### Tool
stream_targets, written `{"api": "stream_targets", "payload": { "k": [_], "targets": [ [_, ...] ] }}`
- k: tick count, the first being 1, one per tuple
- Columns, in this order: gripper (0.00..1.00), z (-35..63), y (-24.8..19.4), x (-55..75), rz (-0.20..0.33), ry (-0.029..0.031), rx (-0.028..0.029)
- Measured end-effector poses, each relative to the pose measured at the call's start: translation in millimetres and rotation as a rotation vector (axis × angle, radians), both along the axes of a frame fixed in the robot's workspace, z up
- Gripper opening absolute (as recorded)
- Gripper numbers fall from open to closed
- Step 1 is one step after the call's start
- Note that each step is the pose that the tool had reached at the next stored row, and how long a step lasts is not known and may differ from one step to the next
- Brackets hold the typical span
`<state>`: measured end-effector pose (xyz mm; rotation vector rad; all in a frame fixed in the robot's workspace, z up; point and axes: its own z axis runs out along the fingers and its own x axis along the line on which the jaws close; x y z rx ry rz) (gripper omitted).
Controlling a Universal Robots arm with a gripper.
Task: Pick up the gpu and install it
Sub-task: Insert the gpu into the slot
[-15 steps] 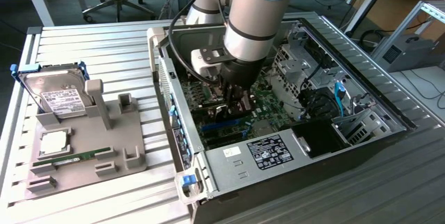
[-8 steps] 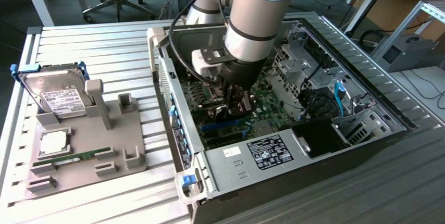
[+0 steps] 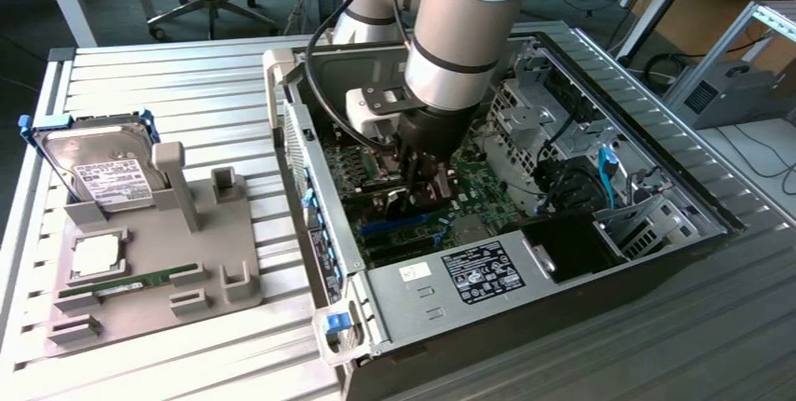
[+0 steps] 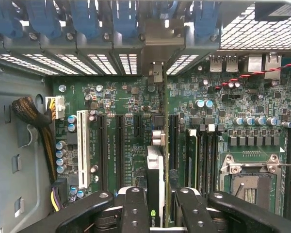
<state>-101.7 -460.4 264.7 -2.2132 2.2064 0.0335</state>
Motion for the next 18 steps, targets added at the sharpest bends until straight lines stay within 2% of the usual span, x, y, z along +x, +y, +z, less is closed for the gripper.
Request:
{"api": "stream_targets", "payload": {
  "k": [18],
  "targets": [
    [0.27,-2.0,-0.5,1.3,-0.019,0.0000,0.0000]
  ]
}}
